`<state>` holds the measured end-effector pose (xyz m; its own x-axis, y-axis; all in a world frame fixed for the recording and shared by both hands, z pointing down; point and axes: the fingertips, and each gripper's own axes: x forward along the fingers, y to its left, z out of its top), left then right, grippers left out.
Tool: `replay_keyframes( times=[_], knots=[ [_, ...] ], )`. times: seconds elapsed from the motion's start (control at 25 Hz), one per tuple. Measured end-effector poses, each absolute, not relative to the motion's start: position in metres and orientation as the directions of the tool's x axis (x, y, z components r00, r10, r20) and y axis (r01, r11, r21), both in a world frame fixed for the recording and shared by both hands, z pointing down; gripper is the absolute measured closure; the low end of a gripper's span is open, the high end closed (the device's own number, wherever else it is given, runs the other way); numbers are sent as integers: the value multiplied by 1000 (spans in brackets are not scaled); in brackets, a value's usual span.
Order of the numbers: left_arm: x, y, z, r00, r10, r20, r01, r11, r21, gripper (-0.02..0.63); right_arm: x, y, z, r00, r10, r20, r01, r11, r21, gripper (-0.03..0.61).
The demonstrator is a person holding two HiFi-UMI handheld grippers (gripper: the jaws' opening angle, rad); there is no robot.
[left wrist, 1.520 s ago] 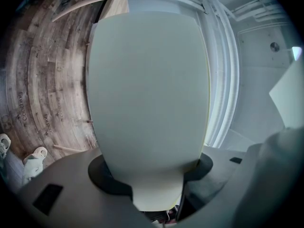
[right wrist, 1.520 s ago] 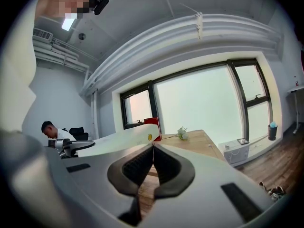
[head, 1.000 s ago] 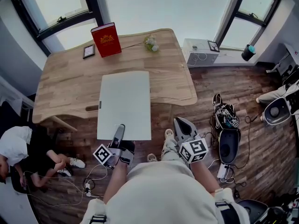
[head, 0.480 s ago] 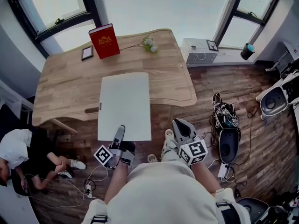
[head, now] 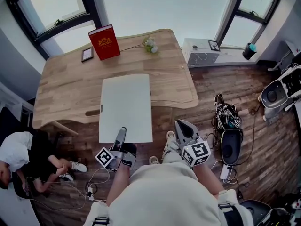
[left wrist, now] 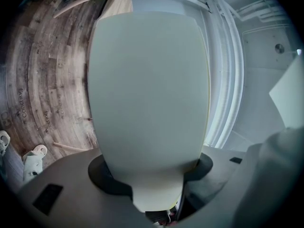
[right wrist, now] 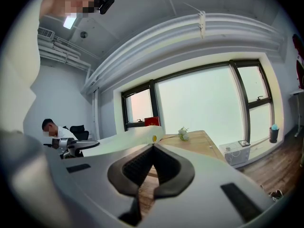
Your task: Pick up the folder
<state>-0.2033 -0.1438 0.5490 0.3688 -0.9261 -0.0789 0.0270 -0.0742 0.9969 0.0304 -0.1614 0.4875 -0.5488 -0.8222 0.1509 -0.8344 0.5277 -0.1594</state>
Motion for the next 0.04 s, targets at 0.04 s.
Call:
replay_keyframes(
  times=[0.04],
  knots=[
    [-203, -145, 550, 369, -926, -78, 26, -74, 997, 328, 31, -163, 488, -549, -822, 151, -834, 527, -160, 560]
  ],
)
